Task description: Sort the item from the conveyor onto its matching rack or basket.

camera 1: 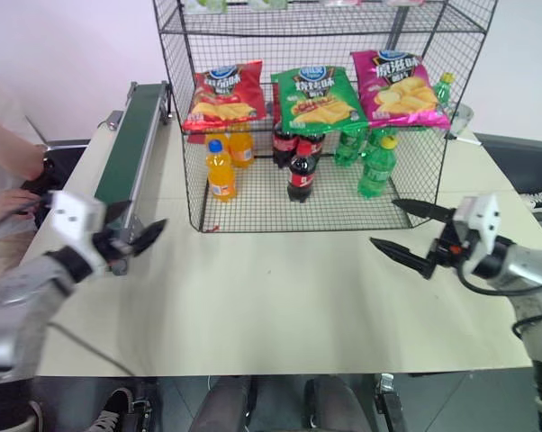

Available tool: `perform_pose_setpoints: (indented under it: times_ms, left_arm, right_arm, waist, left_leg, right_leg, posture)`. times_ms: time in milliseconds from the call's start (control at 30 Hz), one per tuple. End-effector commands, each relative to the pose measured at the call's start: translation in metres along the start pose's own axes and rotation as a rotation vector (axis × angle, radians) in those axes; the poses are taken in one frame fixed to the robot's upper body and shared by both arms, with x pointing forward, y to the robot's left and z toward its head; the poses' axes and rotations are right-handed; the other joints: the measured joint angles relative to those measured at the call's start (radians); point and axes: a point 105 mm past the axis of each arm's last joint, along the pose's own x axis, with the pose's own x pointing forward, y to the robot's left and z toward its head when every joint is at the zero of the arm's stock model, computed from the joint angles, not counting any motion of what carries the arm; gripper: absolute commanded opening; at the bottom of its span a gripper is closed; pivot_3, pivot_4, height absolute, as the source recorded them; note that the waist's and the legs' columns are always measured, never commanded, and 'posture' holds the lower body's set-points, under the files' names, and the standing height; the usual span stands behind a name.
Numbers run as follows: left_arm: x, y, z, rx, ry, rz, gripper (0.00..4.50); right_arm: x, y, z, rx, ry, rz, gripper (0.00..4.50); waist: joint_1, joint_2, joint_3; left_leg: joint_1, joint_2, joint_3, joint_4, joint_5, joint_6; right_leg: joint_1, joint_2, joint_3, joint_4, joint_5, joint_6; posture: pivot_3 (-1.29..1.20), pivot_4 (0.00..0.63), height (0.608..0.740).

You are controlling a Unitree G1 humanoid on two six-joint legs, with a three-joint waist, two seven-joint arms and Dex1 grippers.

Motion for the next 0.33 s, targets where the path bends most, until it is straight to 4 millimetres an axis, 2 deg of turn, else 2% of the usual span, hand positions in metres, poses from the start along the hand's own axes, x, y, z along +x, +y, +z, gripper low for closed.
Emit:
perform_pose_setpoints:
  times_ms: [33,133,333]
  left_arm:
    - [-0.023,0.002,-0.001,0.108,0.019,-0.033,4.36]
    - [-0.034,0.017,-0.014,0.088,0.048,0.024,4.36]
    - [-0.040,0.032,-0.024,0.138,0.059,0.047,4.36]
  right_arm:
    - [-0.025,-0.021,0.002,-0.079,0.045,-0.062,4.50]
    - [-0.031,-0.031,0.002,-0.111,0.059,-0.082,4.50]
    - [-0.030,-0.031,-0.001,-0.117,0.070,-0.060,4.50]
  waist:
    - [0.004,0.001,0.000]
    - [0.012,0.001,0.000]
    - [0.016,0.001,0.000]
  left_leg:
    - [0.003,0.000,0.001,0.000,-0.001,0.001]
    - [0.005,0.001,0.002,-0.001,-0.002,0.002]
    - [0.005,0.001,0.002,-0.002,-0.002,0.001]
  right_leg:
    - [0.001,-0.001,0.000,-0.001,0.000,0.000]
    - [0.003,-0.001,0.001,-0.002,-0.002,-0.003]
    - [0.002,-0.001,0.001,-0.002,-0.001,-0.002]
  posture:
    - [0.00,0.150,0.740]
    - [0.00,0.150,0.740]
    - [0.00,0.150,0.740]
